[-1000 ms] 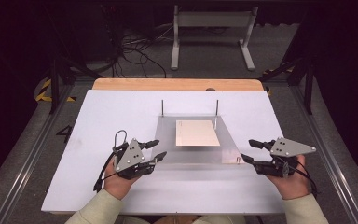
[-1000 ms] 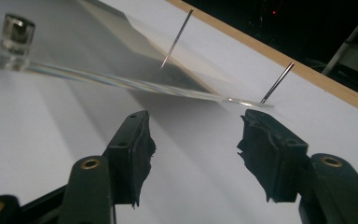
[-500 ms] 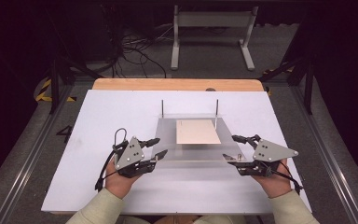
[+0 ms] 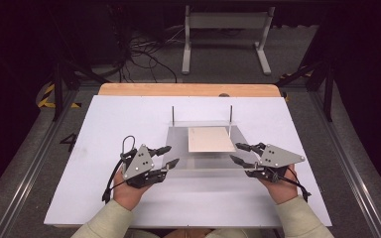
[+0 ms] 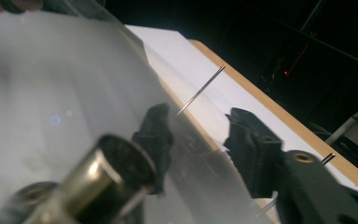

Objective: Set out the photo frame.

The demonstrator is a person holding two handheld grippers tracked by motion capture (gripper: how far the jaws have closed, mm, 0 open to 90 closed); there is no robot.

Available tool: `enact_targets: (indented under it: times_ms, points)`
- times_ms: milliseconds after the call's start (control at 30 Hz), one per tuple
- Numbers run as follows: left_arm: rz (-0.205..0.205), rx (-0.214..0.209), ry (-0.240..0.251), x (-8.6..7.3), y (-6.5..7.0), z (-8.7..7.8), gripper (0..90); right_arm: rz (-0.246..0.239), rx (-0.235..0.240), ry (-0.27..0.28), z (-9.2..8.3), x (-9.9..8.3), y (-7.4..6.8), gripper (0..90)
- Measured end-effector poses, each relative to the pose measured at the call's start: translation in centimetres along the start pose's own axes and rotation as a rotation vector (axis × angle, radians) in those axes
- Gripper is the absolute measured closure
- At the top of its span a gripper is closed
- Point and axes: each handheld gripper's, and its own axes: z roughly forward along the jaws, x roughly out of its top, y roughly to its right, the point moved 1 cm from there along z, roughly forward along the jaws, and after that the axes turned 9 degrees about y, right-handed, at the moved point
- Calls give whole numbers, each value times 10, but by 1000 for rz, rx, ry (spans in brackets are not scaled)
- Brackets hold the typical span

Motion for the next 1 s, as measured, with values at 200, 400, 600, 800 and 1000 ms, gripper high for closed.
enact_targets:
  times_ms: [200,400,600,800,1000]
  points:
    - [23,29,7,5,0,-1,564,-63,-29,10,1,5,-3,601]
    - [15,44,34,18,2,-6,574,-82,-46,39,-4,15,-3,602]
    - [23,64,53,29,1,-13,577,-79,-37,55,-8,26,-3,615]
    - [31,80,76,38,1,-19,578,-90,-37,76,-10,38,-6,623]
    - [37,97,117,49,1,-29,582,-111,-44,103,-14,50,-9,622]
